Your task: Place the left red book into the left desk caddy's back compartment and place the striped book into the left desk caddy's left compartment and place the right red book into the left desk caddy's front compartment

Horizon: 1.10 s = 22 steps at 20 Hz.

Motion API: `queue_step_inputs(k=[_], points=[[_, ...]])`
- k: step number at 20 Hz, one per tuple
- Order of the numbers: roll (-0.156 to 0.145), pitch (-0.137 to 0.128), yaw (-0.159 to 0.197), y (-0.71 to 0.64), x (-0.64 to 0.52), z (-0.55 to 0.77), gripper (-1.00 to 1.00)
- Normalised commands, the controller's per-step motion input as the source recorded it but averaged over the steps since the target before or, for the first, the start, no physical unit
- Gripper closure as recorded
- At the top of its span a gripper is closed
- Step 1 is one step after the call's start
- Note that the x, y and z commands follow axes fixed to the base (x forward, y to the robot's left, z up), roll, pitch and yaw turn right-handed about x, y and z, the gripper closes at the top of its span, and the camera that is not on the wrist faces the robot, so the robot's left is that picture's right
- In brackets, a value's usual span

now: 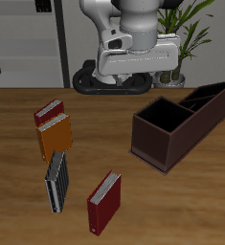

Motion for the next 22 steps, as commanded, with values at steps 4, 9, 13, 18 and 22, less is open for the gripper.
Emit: queue_step_inputs(k=[4,9,13,18,22], points=[[-0.046,-0.022,0.001,-0.06,0.56,0.03,-1.0],[-0.023,-0.021,-0.035,-0.03,0.47,-0.07,-1.0],[-0.021,-0.036,-0.056,-0.05,0.44,-0.02,-1.0],[-0.039,-0.006,-0.064,-0.1,0.44,-0.07,-1.0],[-0.002,-0.027,-0.037,-0.11,0.36,0.02,-1.0]])
